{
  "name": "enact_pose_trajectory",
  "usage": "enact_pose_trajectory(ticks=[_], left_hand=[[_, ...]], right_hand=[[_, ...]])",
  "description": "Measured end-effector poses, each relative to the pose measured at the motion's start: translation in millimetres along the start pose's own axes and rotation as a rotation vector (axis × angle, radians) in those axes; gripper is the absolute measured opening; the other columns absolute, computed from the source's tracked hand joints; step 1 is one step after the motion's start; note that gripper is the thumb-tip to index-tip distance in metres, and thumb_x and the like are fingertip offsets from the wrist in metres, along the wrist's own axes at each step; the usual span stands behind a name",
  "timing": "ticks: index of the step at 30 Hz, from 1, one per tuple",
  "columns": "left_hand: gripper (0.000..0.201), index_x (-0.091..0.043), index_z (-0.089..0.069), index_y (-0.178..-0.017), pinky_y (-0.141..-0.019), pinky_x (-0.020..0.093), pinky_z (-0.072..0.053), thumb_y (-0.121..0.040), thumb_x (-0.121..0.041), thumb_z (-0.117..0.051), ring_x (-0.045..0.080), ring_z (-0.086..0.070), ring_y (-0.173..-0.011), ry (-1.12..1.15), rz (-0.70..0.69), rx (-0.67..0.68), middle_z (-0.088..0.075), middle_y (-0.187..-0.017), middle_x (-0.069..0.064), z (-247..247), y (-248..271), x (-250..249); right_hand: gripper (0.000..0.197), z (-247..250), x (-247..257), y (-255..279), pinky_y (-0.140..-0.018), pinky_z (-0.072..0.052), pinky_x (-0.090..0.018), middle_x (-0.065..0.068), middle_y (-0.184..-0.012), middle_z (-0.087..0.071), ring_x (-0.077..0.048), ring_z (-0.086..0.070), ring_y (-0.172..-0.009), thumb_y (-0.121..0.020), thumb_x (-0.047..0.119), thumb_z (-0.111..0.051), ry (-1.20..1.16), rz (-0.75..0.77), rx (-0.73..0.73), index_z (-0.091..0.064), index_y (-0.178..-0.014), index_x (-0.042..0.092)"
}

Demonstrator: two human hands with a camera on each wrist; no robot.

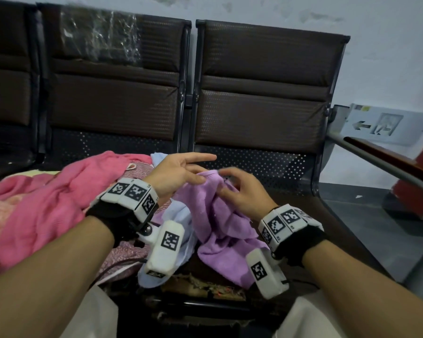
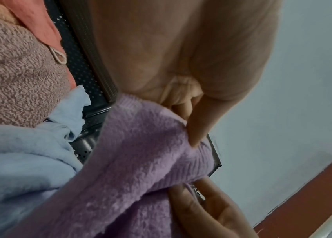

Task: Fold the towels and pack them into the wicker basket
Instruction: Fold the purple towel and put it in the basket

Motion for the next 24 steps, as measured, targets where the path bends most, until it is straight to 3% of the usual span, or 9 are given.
enact_pose_trajectory(ticks=[3,7,9,11,13,16,20,22,24], left_hand=[[0.052,-0.013,-0.059,-0.122,-0.068,0.021,-0.056,-0.081,0.018,-0.054,0.013,-0.067,-0.075,-0.005,-0.009,-0.030,-0.072,-0.086,0.009,0,-1,1],[0.044,-0.006,-0.059,-0.124,-0.072,0.019,-0.052,-0.081,0.000,-0.067,0.013,-0.062,-0.077,-0.141,-0.007,-0.086,-0.068,-0.087,0.008,4,-1,8],[0.030,0.000,-0.066,-0.110,-0.065,0.016,-0.049,-0.082,-0.011,-0.068,0.012,-0.059,-0.072,-0.280,0.031,-0.046,-0.066,-0.080,0.008,3,2,11],[0.030,0.008,-0.066,-0.084,-0.053,0.016,-0.039,-0.084,-0.022,-0.067,0.011,-0.047,-0.060,-0.449,0.044,-0.011,-0.054,-0.066,0.008,1,4,13],[0.029,-0.002,-0.063,-0.067,-0.049,0.016,-0.037,-0.086,-0.024,-0.066,0.010,-0.042,-0.053,-0.520,0.041,-0.039,-0.049,-0.057,0.002,2,2,13],[0.020,-0.012,-0.064,-0.069,-0.053,0.014,-0.046,-0.088,-0.016,-0.063,0.004,-0.055,-0.053,-0.419,0.004,-0.151,-0.061,-0.065,0.000,4,-2,8],[0.025,0.007,-0.063,-0.078,-0.070,0.034,-0.043,-0.086,-0.017,-0.064,0.020,-0.054,-0.071,-0.138,-0.121,-0.359,-0.059,-0.076,0.014,8,-8,-4],[0.024,0.000,-0.063,-0.074,-0.074,0.036,-0.041,-0.086,-0.021,-0.065,0.020,-0.049,-0.077,-0.017,-0.161,-0.418,-0.057,-0.078,0.011,9,-10,-9],[0.016,-0.011,-0.068,-0.077,-0.075,0.039,-0.045,-0.086,-0.025,-0.066,0.020,-0.053,-0.079,0.065,-0.166,-0.468,-0.061,-0.080,0.009,11,-10,-10]], right_hand=[[0.009,1,1,-3,-0.077,-0.051,-0.034,0.004,-0.077,-0.070,-0.012,-0.063,-0.078,-0.084,0.024,-0.066,0.006,-0.003,-0.040,-0.069,-0.076,0.024],[0.011,13,-8,-7,-0.085,-0.053,-0.039,0.001,-0.076,-0.072,-0.014,-0.066,-0.081,-0.078,0.017,-0.068,-0.268,-0.169,-0.184,-0.072,-0.069,0.022],[0.016,18,-9,-7,-0.077,-0.054,-0.034,0.005,-0.069,-0.071,-0.009,-0.065,-0.072,-0.076,0.016,-0.068,-0.348,-0.191,-0.232,-0.073,-0.065,0.025],[0.018,26,-12,-8,-0.072,-0.051,-0.030,0.008,-0.065,-0.070,-0.005,-0.062,-0.066,-0.076,0.015,-0.069,-0.381,-0.207,-0.294,-0.072,-0.062,0.025],[0.016,34,-18,-8,-0.074,-0.052,-0.032,0.007,-0.065,-0.070,-0.007,-0.061,-0.066,-0.077,0.015,-0.069,-0.399,-0.241,-0.364,-0.072,-0.062,0.022],[0.012,41,-29,-6,-0.076,-0.052,-0.035,0.002,-0.068,-0.070,-0.013,-0.062,-0.069,-0.075,0.019,-0.069,-0.362,-0.304,-0.421,-0.072,-0.064,0.018],[0.012,36,-33,-4,-0.057,-0.052,-0.027,-0.002,-0.062,-0.066,-0.016,-0.061,-0.063,-0.078,0.009,-0.070,-0.440,-0.369,-0.328,-0.071,-0.066,0.011],[0.006,27,-23,-6,-0.050,-0.050,-0.022,-0.007,-0.065,-0.066,-0.013,-0.061,-0.058,-0.079,0.003,-0.069,-0.567,-0.344,-0.206,-0.071,-0.073,0.006],[0.009,19,-10,-8,-0.062,-0.056,-0.025,-0.016,-0.077,-0.069,-0.016,-0.066,-0.068,-0.078,-0.001,-0.070,-0.635,-0.277,-0.050,-0.069,-0.087,-0.001]])
Point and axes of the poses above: each hand's wrist, its own y-axis away from the middle knuckle, its own z-axis out of the back of the hand, x = y × z, the point moved 4 cm from there along -y, towards the middle knuckle
